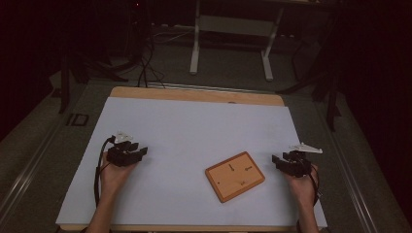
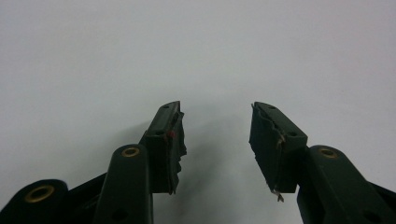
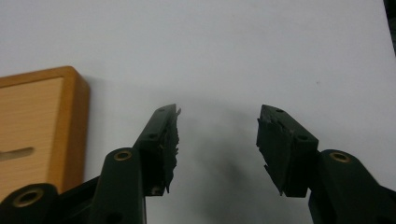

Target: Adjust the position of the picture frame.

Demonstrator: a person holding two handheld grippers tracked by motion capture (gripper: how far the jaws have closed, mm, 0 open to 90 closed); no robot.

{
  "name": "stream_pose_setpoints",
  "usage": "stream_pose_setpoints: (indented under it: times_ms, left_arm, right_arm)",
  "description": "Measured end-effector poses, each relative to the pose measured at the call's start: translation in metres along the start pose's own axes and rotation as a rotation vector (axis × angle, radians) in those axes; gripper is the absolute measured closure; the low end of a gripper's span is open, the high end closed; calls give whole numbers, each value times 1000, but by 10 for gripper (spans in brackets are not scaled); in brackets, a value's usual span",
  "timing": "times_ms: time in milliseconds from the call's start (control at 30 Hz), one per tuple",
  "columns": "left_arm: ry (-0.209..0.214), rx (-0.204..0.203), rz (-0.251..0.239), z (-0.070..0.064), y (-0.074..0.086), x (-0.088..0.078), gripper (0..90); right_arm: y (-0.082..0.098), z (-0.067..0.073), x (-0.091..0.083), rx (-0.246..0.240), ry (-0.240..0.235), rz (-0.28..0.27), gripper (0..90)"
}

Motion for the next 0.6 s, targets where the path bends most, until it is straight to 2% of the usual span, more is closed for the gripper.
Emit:
stream_pose_setpoints:
  times_ms: [200, 367, 400, 500, 533, 567, 600]
  left_arm:
    - [-3, -3, 5, 1, 0, 0, 530]
    - [-2, -10, 15, 2, 2, 0, 529]
    - [-2, -9, 15, 2, 2, -1, 528]
    - [-1, -7, 15, 1, 2, 0, 526]
    - [0, -5, 22, 1, 2, 1, 526]
    - [0, -5, 22, 1, 2, 1, 525]
    - [0, -3, 26, 0, 3, 2, 524]
  right_arm:
    - [1, 10, -1, -20, -28, 10, 511]
    - [1, 20, -1, -39, -80, 13, 540]
    - [1, 25, -3, -63, -97, 17, 555]
    - [1, 31, -5, -86, -113, 16, 576]
    - [2, 36, -8, -112, -124, 13, 603]
    - [2, 36, -8, -112, -124, 13, 603]
    - [3, 42, -11, -134, -143, 15, 626]
Point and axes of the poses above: each handheld gripper's, and its own axes: x roughly forward along the jaws, y roughly out of its underside, z roughly to its left, the point moved 7 cm from there along x, roughly forward along the jaws, and after that the axes turned 13 degrees about z, right-handed, at the moved point
